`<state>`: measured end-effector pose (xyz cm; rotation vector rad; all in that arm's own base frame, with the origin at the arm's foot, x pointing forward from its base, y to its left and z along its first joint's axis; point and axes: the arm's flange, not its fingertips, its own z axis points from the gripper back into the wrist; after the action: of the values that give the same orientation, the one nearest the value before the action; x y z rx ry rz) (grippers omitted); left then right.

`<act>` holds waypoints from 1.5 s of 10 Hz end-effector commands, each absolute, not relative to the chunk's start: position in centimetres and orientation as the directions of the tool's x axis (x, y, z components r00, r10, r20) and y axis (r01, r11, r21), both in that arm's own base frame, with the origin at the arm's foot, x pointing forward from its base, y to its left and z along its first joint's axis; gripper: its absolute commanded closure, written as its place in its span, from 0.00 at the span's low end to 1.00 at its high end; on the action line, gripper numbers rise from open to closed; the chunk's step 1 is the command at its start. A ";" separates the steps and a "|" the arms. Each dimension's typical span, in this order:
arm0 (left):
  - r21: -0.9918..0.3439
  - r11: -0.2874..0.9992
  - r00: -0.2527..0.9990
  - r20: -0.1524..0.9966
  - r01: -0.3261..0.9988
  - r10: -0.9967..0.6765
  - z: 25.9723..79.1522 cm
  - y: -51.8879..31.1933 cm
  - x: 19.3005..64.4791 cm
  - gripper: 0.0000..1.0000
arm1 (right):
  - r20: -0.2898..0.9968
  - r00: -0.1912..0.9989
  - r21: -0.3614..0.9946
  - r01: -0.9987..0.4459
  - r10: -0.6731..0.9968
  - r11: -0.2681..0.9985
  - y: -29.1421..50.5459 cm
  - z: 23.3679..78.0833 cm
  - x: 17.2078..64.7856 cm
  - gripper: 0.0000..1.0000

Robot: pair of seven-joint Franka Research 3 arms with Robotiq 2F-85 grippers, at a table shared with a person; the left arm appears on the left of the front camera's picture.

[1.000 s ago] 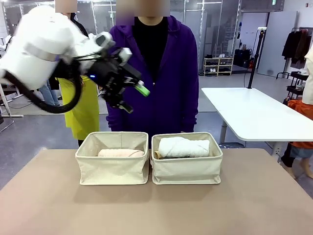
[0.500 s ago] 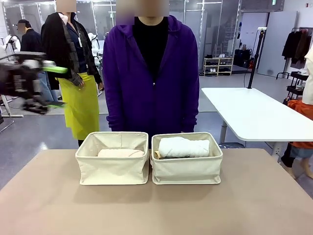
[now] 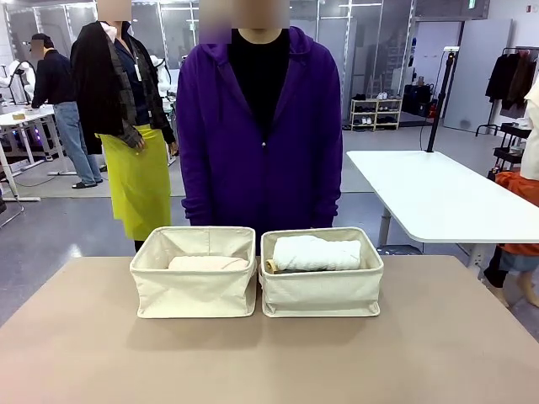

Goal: Divide the towels into two baskets.
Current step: Pick up one hotel-folded towel from the bottom of the table and place it in the Fabric basket indicated by the person.

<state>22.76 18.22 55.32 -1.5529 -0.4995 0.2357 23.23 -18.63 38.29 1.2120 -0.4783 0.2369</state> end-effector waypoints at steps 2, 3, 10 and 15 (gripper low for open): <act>-0.989 0.056 0.808 0.141 0.133 0.572 54.0 23.1 18.6 0.00 | 0.482 0.872 0.837 -0.430 -0.085 0.337 -18.5 38.6 23.0 0.00; -0.992 0.064 0.806 0.129 0.113 0.578 53.8 23.3 18.5 0.00 | 0.482 0.872 0.837 -0.430 -0.085 0.337 -18.5 38.6 23.0 0.00; -0.992 0.052 0.789 0.123 0.114 0.602 53.4 23.6 18.1 0.00 | 0.482 0.872 0.837 -0.430 -0.085 0.337 -18.5 38.6 23.0 0.00; -0.992 0.052 0.789 0.123 0.114 0.602 53.4 23.6 18.1 0.00 | 0.482 0.872 0.837 -0.430 -0.085 0.337 -18.5 38.6 23.0 0.00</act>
<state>18.38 23.45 53.33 -1.4868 -0.6127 0.4172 23.26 -18.64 38.24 1.2126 -0.4763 0.2359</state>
